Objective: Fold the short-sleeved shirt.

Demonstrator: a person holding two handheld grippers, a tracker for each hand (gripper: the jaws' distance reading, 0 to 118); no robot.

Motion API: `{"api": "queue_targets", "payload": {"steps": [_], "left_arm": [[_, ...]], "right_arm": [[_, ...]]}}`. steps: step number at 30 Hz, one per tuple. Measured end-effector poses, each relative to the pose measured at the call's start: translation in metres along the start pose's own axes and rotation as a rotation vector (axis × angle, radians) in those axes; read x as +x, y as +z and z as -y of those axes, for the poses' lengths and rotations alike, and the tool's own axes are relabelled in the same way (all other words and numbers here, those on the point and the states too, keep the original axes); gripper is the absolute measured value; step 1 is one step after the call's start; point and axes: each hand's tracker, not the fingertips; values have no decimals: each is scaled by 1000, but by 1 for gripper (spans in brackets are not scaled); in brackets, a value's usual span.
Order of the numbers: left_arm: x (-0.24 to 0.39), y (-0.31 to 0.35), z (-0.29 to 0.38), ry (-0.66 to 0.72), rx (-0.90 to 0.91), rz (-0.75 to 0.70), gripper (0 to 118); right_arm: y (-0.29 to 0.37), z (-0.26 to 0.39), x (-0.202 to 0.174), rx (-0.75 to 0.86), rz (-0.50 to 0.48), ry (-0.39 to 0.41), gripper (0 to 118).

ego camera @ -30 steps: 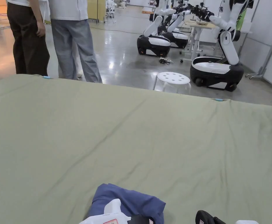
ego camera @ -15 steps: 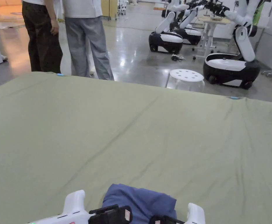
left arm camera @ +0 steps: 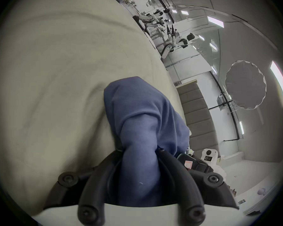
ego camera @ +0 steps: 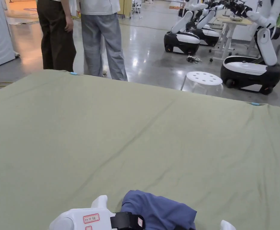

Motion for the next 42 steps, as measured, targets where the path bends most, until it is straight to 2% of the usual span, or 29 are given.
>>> {"api": "queue_targets", "payload": {"steps": [4, 8, 12, 16, 19, 21, 22, 23, 24, 25, 29, 31, 33, 34, 35, 36, 37, 38, 40, 42], "left_arm": [[-16, 57, -30, -85, 14, -73, 21], [-64, 148, -81, -59, 102, -214, 21], [-106, 235, -136, -72, 117, -313, 21], [-146, 297, -179, -61, 147, -426, 21], [-177, 318, -186, 56, 160, -359, 21], [-175, 314, -180, 48, 151, -341, 21], [-169, 313, -178, 34, 154, -343, 32], [-162, 316, -177, 5, 152, -365, 71], [-145, 322, -172, -17, 142, -408, 100], [-125, 330, -165, -61, 129, -453, 113], [-30, 373, -139, -245, 383, -563, 113], [30, 360, -116, -409, 458, -636, 113], [83, 326, -97, -623, 535, -756, 111], [106, 304, -87, -692, 580, -772, 105], [128, 278, -74, -752, 621, -756, 86], [146, 250, -66, -796, 665, -717, 61], [160, 227, -61, -810, 709, -695, 32], [178, 198, -55, -809, 740, -686, 10], [210, 147, -45, -842, 768, -643, 10], [228, 109, -49, -853, 796, -577, 9]], "right_arm": [[10, -5, -11, 4, -10, 30, 4], [14, -8, -19, 2, -1, 61, 4], [13, -8, -25, 6, 7, 73, 4], [11, -5, -29, 3, 26, 71, 4], [10, -3, -32, 3, 30, 70, 4], [10, -2, -35, 6, 27, 69, 4], [10, -2, -37, 7, 27, 70, 4], [12, -2, -42, 7, 29, 77, 4], [14, -2, -44, 11, 32, 85, 4], [17, -3, -45, 8, 32, 93, 4], [29, -9, -50, 4, 59, 125, 5], [38, -15, -58, 17, 119, 188, 5], [45, -27, -68, 59, 210, 254, 5], [48, -35, -73, 86, 256, 265, 5], [53, -46, -77, 128, 310, 276, 5], [59, -58, -84, 175, 350, 280, 5], [64, -69, -91, 221, 379, 285, 5], [71, -82, -100, 280, 406, 303, 5], [84, -105, -116, 392, 458, 355, 5], [94, -124, -136, 493, 497, 440, 5]]}}
